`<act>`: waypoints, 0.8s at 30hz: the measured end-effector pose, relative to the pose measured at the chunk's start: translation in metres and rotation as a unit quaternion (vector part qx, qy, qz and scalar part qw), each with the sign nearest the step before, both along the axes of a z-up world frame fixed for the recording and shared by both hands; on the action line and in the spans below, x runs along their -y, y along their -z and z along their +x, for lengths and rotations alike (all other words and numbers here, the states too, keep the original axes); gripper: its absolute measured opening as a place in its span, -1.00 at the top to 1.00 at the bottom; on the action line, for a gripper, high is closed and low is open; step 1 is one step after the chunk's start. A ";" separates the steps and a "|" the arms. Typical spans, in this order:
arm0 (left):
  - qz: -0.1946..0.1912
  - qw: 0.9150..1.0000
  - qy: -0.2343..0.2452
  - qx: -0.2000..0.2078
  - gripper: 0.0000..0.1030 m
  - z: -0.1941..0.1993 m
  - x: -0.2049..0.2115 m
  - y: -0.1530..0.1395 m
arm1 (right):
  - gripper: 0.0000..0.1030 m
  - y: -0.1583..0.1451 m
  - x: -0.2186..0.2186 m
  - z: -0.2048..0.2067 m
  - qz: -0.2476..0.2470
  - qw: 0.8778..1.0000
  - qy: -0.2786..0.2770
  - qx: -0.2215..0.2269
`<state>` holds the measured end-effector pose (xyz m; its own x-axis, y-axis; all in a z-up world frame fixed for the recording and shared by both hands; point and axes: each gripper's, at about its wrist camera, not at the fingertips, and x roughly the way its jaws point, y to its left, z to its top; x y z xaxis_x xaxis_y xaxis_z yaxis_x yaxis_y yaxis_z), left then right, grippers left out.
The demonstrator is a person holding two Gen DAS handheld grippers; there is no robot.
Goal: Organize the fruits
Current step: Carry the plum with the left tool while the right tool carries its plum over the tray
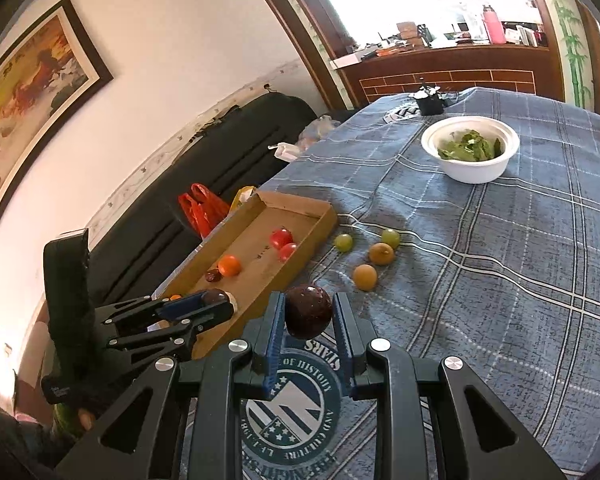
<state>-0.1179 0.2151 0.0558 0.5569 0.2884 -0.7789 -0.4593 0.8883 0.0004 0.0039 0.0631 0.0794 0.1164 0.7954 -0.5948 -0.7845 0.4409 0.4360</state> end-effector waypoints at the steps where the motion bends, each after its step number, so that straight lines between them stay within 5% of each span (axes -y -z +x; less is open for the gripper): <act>1: 0.000 1.000 0.000 0.000 0.50 -0.001 -0.001 0.000 | 0.52 0.000 -0.002 -0.001 0.000 1.000 -0.002 0.000; 24: -0.007 0.999 -0.032 0.006 0.50 -0.026 -0.037 -0.001 | 0.52 -0.005 -0.041 -0.019 -0.001 1.000 -0.031 0.003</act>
<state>-0.1443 0.2523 0.0570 0.5471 0.3130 -0.7763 -0.5152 0.8569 -0.0176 -0.0152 0.1044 0.0842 0.0694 0.8005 -0.5952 -0.8128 0.3913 0.4315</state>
